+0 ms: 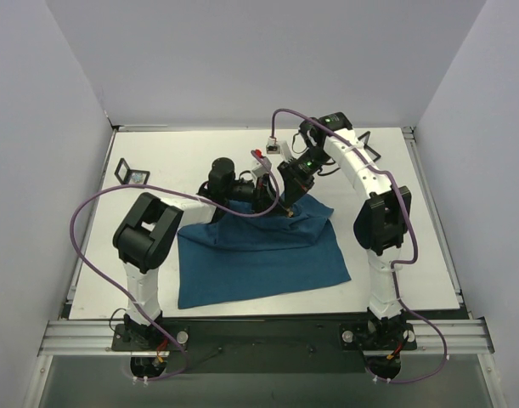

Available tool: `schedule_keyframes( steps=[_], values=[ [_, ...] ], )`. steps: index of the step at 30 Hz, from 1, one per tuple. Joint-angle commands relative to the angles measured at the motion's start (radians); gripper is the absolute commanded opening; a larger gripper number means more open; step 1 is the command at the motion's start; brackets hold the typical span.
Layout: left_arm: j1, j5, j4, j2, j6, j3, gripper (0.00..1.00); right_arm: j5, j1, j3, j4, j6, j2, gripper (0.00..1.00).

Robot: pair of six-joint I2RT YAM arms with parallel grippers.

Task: Remove the brooch from the garment
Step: Pass from the right arm to the left

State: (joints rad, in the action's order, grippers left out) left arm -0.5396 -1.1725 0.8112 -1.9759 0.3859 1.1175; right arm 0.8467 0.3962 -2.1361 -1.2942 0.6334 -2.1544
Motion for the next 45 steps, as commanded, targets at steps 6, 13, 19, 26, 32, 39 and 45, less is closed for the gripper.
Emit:
schedule_keyframes(
  steps=[6,13,19,26,32,39,45],
  values=[
    [-0.003,-0.006,-0.159,0.026,-0.150,0.031,0.06,0.063,-0.022,-0.030,-0.209,0.025,-0.012,0.00],
    [-0.008,0.014,-0.181,0.023,-0.154,0.039,0.00,0.067,-0.019,-0.019,-0.200,0.040,-0.004,0.01],
    [0.018,0.019,0.148,0.017,0.113,-0.034,0.00,0.123,-0.078,0.097,-0.137,0.114,0.063,0.18],
    [0.027,0.013,0.454,-0.035,0.366,-0.042,0.00,0.184,-0.088,0.258,-0.024,0.163,0.137,0.23],
    [0.029,0.025,0.381,-0.023,0.321,-0.045,0.00,0.210,-0.086,0.320,0.096,0.106,0.169,0.24],
    [0.030,0.054,0.283,0.000,0.231,-0.051,0.00,0.206,-0.077,0.324,0.131,0.085,0.205,0.25],
    [0.029,0.068,0.269,-0.005,0.232,-0.048,0.00,0.164,-0.053,0.357,0.232,0.002,0.200,0.26]
  ],
)
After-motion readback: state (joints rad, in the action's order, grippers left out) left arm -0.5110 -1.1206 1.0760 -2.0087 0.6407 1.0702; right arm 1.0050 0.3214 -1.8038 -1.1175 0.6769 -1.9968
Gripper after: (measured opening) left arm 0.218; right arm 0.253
